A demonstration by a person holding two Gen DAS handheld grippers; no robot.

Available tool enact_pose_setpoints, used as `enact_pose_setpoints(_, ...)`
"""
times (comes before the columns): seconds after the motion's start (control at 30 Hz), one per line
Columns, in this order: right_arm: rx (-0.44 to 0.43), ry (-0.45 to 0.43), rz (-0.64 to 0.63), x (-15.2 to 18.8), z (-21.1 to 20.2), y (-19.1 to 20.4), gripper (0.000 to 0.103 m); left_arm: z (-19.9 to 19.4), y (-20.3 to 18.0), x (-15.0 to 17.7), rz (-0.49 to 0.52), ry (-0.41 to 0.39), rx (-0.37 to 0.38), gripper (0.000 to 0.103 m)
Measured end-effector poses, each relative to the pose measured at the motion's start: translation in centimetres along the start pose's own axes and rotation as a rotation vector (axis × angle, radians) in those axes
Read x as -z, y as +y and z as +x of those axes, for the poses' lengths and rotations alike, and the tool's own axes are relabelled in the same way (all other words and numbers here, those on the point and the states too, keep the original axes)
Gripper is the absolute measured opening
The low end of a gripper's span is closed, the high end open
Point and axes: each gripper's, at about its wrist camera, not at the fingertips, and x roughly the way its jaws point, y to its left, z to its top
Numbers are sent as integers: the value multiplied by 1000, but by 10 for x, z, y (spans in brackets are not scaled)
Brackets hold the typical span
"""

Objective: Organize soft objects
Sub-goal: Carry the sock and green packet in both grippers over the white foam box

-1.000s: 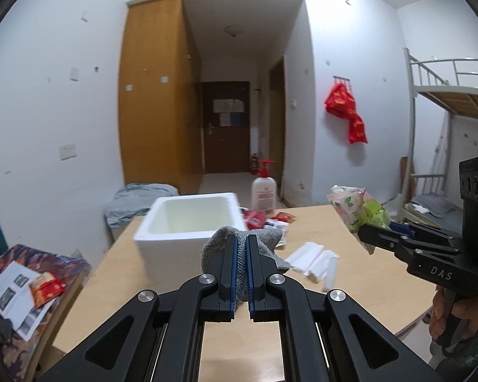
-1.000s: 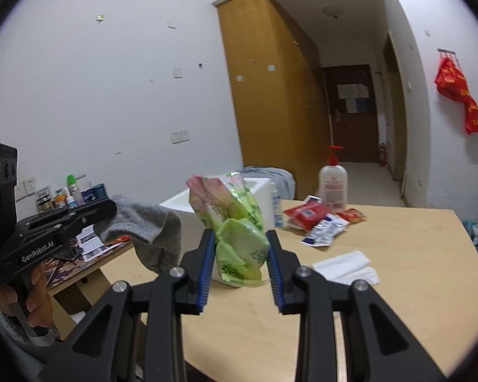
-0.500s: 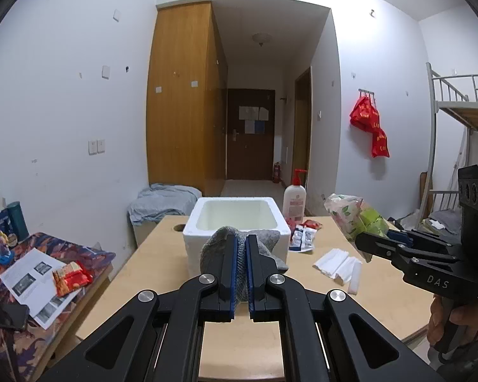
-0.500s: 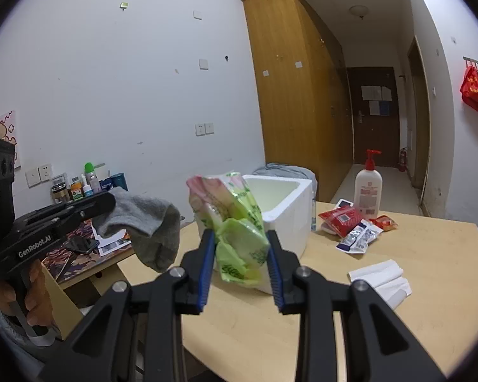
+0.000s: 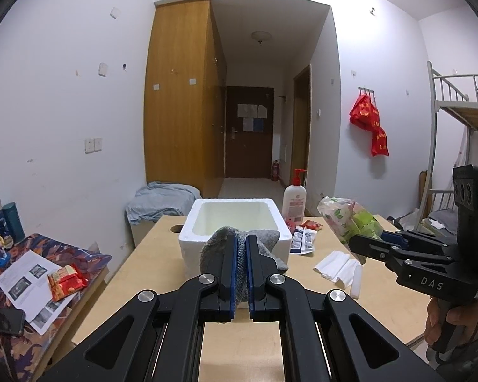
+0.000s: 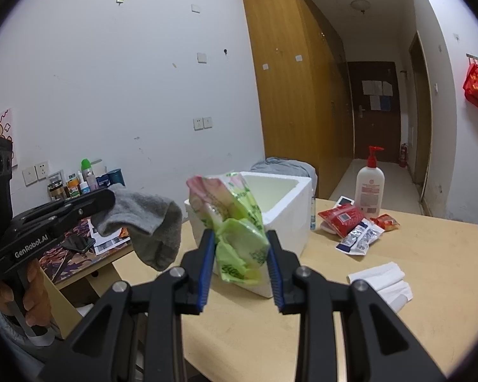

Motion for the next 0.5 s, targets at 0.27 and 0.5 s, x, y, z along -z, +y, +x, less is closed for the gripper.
enact_pose_setpoints(0.27,-10,-36,-27,-29,5,1,35,4,-3,-36,26,-54,4,5)
enact_pose_setpoints(0.5,-36,-41,-41,-50,23,1,35,16,0,-61,38,-85,-8,5)
